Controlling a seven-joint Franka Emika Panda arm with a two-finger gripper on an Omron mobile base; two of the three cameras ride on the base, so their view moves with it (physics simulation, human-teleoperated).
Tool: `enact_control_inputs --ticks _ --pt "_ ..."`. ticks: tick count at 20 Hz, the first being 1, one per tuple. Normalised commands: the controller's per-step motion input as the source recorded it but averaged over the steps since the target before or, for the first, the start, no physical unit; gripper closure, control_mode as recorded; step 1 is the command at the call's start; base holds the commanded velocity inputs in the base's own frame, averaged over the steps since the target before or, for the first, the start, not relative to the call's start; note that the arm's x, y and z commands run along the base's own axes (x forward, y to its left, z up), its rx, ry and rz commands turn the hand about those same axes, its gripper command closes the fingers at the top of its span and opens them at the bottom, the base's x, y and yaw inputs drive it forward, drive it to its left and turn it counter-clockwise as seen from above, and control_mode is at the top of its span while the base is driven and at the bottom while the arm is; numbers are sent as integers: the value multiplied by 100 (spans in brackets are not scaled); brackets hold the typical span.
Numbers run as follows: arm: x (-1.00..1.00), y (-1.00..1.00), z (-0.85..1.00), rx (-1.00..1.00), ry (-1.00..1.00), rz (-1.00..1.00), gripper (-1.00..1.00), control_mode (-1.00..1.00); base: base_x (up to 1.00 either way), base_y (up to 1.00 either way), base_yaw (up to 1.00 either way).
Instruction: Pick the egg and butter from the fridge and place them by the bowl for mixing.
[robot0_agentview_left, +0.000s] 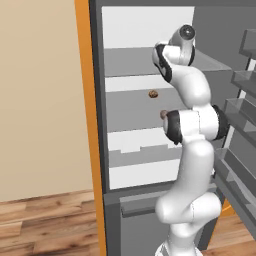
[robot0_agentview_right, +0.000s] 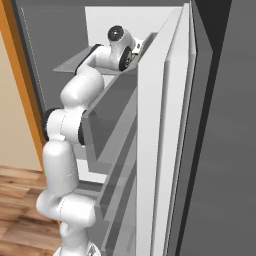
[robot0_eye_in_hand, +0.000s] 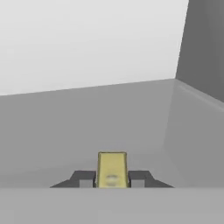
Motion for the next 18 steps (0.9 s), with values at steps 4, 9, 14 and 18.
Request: enact_control_inputs --ticks 4,9,14,18 --pt "-85 10 0 0 -26 1 100 -100 0 0 0" --pt "-96 22 0 0 -20 3 100 -100 0 0 0" --pt "-100 29 0 0 -20 3 100 -100 0 0 0" --pt "-100 29 2 0 -10 0 100 -100 0 0 0"
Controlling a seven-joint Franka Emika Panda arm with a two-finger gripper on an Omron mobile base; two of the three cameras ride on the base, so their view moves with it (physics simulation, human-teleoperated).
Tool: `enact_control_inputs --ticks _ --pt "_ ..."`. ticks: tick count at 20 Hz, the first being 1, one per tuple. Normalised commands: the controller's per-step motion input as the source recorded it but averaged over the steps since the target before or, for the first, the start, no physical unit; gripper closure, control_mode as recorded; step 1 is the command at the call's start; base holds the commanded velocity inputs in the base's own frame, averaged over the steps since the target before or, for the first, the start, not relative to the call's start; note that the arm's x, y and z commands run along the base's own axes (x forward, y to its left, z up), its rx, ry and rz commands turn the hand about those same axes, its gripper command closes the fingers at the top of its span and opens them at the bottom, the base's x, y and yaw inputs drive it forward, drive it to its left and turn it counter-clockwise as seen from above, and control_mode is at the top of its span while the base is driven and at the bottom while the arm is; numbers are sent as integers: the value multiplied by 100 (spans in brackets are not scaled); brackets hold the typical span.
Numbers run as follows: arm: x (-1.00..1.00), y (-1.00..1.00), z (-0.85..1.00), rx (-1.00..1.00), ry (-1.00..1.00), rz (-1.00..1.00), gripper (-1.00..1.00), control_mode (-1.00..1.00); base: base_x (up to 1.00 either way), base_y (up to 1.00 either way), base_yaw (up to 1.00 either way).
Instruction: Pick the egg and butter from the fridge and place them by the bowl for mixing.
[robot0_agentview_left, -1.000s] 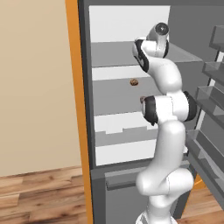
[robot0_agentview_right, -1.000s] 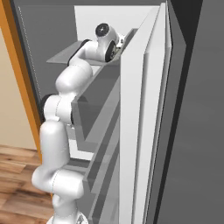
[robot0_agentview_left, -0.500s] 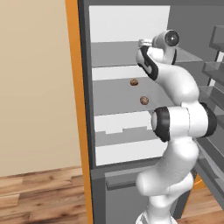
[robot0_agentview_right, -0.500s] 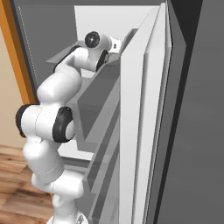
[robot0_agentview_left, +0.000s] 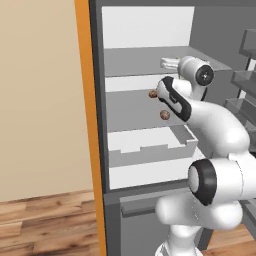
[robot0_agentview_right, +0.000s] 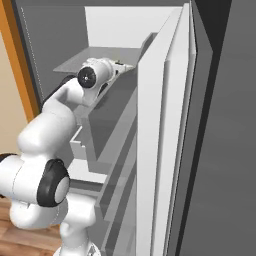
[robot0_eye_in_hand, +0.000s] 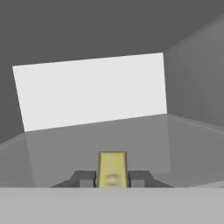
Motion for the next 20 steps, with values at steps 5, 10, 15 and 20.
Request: enact_control_inputs --ticks 5,10,15,20 --pt "-100 28 8 0 0 0 100 -100 0 0 0" --pt "-100 34 56 1 15 0 100 -100 0 0 0" --pt "-100 20 4 2 42 0 100 -100 0 0 0" --pt "-100 18 -79 0 38 1 100 -100 0 0 0"
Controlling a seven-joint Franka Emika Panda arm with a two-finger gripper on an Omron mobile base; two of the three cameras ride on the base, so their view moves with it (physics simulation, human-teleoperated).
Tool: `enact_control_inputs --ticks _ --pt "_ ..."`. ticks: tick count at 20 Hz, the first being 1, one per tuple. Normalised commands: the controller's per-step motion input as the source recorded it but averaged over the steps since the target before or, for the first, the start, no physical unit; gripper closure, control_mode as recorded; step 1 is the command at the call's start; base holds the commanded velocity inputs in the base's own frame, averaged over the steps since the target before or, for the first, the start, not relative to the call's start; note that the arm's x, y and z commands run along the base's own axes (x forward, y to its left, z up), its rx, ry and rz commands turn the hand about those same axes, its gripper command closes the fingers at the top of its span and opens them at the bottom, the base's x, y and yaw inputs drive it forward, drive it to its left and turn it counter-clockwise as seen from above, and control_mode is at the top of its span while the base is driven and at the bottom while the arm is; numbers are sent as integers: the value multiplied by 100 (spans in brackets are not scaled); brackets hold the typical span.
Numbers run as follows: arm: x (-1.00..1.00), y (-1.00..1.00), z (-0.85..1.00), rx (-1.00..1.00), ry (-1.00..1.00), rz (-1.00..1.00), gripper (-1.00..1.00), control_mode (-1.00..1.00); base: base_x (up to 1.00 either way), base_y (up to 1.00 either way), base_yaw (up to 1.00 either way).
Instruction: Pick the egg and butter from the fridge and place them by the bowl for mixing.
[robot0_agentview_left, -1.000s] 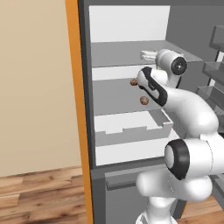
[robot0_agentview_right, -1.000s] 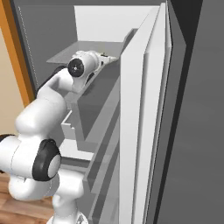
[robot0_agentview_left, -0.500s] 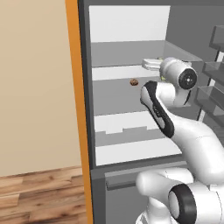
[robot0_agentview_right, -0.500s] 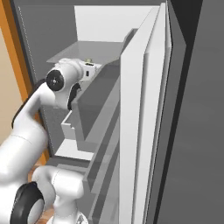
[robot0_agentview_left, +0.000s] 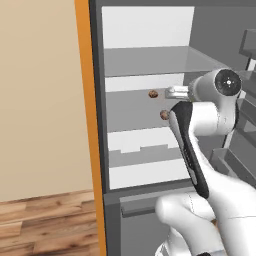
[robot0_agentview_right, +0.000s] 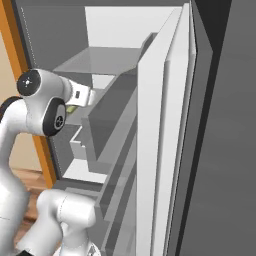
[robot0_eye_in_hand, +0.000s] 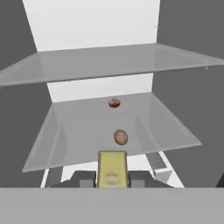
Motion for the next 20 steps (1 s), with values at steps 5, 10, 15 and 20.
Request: enact_control_inputs --ticks 5,10,15,20 --pt "-83 3 -85 1 17 3 100 -100 0 0 0" --pt "-19 0 -46 -1 -1 0 100 -100 0 0 0" --pt "-7 3 -18 -1 0 0 100 100 -12 2 0" --pt "0 0 0 0 0 0 100 100 -96 7 2"
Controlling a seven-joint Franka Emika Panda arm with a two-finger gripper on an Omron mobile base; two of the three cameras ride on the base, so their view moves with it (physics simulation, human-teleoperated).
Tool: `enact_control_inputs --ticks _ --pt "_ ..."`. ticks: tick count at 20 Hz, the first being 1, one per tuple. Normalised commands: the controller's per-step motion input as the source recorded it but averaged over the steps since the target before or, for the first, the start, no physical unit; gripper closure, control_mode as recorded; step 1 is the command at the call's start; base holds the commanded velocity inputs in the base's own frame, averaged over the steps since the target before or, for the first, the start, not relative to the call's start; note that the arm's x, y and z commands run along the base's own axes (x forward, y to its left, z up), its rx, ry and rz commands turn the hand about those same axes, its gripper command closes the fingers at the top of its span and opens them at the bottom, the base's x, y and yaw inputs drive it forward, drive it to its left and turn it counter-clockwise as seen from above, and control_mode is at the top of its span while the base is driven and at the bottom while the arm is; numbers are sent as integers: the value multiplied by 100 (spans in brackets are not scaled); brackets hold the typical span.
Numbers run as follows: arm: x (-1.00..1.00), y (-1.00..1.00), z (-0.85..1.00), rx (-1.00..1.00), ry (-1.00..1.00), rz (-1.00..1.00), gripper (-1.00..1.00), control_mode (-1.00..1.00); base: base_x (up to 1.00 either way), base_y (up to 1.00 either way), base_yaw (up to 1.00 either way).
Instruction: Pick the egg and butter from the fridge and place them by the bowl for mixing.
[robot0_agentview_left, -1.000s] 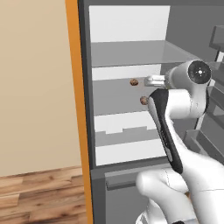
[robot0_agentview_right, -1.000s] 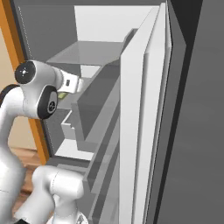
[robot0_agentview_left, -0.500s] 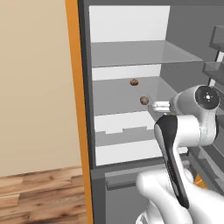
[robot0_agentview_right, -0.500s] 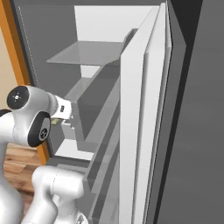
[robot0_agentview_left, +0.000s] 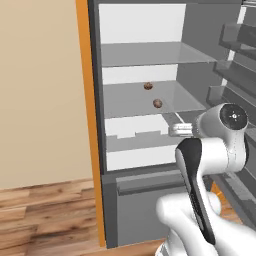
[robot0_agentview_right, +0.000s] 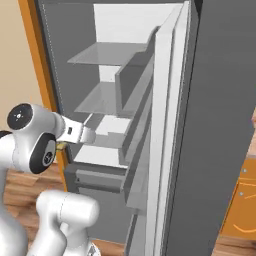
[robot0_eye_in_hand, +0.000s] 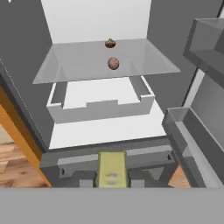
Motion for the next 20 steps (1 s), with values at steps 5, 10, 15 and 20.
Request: enact_control_inputs --ticks 5,10,15,20 --pt "0 0 0 0 0 0 100 100 -100 2 2" --pt "0 0 0 0 0 0 100 100 -91 9 1" --pt "0 0 0 0 0 0 100 100 -78 48 -8" --pt "0 0 0 0 0 0 100 100 -22 91 -50"
